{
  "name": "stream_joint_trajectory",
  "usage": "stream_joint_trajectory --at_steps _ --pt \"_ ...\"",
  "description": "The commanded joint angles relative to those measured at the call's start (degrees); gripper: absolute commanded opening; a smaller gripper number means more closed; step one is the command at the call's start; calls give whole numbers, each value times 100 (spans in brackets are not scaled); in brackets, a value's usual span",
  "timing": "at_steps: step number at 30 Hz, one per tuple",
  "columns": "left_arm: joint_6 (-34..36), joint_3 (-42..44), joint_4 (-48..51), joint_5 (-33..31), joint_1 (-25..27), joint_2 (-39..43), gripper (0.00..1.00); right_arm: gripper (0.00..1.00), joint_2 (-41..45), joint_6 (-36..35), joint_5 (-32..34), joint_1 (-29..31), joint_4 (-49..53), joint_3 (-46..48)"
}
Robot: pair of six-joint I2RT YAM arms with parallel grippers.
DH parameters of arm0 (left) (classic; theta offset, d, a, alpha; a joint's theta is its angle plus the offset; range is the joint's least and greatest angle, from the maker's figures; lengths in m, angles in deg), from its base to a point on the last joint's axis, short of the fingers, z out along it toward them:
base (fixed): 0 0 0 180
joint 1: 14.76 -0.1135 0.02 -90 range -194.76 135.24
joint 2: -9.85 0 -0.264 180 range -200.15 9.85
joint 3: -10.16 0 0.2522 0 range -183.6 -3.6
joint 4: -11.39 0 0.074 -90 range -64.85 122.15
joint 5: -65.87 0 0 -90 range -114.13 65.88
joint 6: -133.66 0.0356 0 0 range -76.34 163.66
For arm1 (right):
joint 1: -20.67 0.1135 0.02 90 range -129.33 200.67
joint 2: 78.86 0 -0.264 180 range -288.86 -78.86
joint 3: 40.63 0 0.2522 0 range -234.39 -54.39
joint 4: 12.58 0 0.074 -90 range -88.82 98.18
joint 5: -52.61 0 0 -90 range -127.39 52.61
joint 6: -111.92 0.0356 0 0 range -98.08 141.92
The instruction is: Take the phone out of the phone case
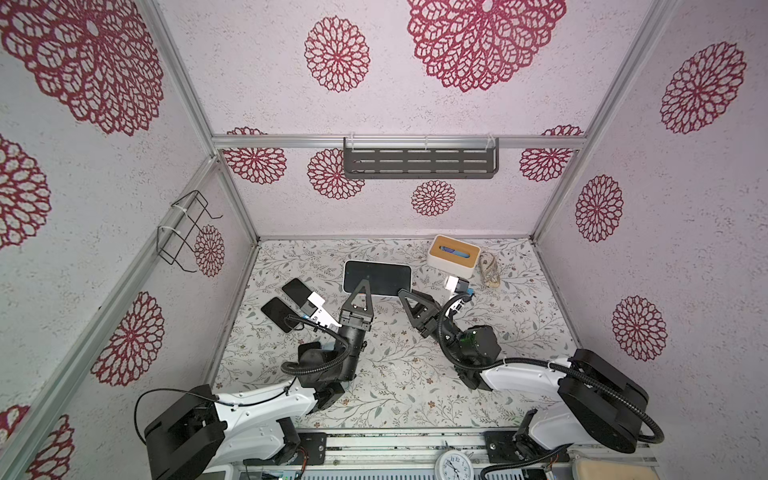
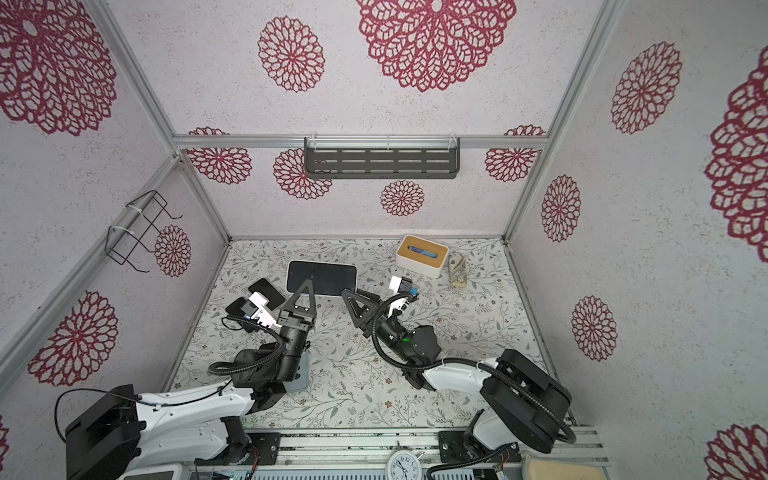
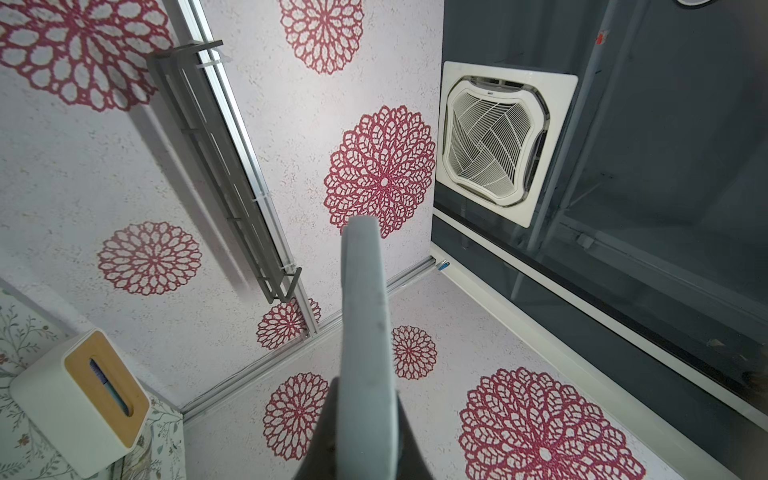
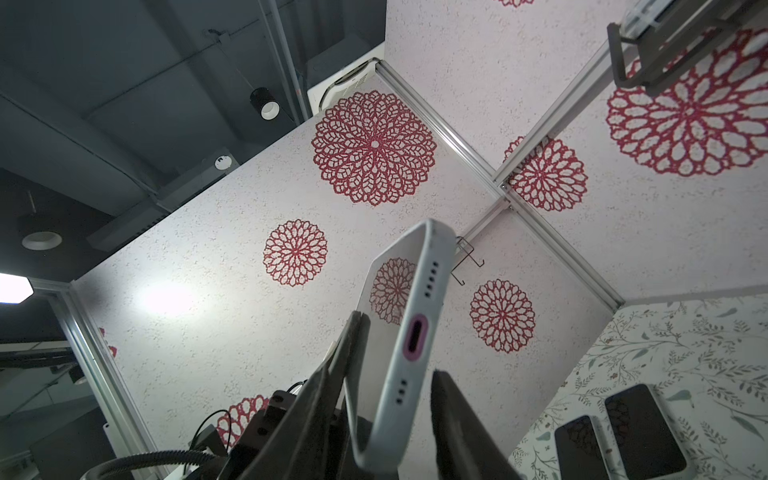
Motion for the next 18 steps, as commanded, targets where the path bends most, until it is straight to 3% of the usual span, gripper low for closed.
stream_joint_trajectory --at_steps 1,5,13,15,18 --pt "52 -116 -402 18 35 187 0 43 278 -5 -29 -1 -662 105" --pt "65 -127 -403 21 37 191 0 36 307 -5 -25 -7 -667 172" --pt "37 -168 -403 63 35 94 0 33 342 -8 -60 -19 -667 140" --pt "13 -177 -407 80 37 82 0 28 365 -2 -66 -32 -666 151" --pt "11 -195 -401 76 36 47 0 14 386 10 -73 -49 -664 164"
